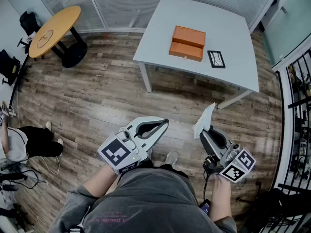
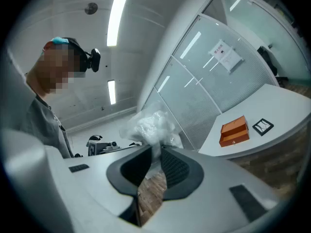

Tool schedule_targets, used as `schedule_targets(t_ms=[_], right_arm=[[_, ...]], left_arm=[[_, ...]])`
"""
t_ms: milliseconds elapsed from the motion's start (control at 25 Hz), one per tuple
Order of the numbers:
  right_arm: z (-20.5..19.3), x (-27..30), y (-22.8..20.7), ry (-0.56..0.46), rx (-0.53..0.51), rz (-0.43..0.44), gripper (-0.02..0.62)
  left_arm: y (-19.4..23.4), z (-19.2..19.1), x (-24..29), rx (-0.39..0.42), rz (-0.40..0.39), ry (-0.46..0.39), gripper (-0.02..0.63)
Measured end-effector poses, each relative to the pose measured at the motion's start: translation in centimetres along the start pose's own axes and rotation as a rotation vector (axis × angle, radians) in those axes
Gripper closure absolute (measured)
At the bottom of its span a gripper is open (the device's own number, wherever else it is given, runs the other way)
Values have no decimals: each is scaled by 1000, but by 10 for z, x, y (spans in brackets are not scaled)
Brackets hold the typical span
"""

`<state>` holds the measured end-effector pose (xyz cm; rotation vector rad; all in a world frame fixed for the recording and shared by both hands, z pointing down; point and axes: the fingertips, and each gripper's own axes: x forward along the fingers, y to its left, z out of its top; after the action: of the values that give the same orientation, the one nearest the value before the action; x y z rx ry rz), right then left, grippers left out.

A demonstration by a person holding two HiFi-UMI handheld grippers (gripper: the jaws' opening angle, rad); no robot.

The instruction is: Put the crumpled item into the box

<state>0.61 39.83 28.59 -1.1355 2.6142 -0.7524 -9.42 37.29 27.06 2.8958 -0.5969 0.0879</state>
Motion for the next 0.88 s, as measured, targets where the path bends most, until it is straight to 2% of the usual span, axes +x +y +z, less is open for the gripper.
schedule_targets(t_ms=[520, 880], right_arm=[[0, -12, -9, 9, 39, 43, 525], [4, -49, -25, 19, 52, 75, 525]], left_arm=[[-9, -4, 19, -13, 24, 23, 595], [-41, -6, 51, 16, 27, 27, 595]])
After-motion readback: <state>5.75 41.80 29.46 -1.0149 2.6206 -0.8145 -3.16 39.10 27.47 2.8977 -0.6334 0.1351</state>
